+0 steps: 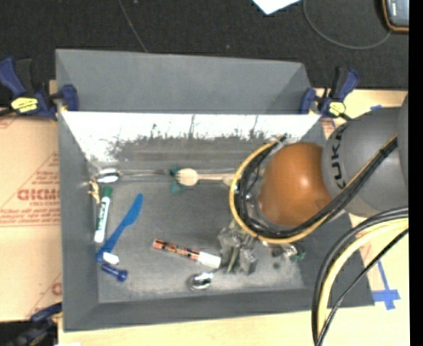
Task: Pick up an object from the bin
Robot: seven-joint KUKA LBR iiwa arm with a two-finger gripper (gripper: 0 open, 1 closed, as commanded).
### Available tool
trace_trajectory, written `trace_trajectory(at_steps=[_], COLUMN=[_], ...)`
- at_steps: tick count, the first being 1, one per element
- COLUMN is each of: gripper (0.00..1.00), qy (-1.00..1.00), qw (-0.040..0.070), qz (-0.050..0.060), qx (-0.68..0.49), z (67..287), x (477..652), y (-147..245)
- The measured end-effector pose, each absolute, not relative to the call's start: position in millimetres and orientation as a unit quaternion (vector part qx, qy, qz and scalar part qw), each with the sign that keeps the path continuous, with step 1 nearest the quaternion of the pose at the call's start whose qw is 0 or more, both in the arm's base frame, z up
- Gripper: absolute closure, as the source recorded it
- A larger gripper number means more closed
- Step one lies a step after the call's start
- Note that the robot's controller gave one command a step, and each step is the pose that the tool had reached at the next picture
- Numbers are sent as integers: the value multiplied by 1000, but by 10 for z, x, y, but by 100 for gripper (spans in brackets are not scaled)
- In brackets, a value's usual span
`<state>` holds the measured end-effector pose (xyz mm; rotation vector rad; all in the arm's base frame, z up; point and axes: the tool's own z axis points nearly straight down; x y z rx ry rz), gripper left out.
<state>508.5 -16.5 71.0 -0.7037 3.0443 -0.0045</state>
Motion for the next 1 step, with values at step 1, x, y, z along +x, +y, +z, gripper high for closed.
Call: trace_trajectory(at_steps=[1], gripper=[100], qy=[974], qw=[2], qz=[0], qx=[-225], z=[868], x=[5050], y=[-169])
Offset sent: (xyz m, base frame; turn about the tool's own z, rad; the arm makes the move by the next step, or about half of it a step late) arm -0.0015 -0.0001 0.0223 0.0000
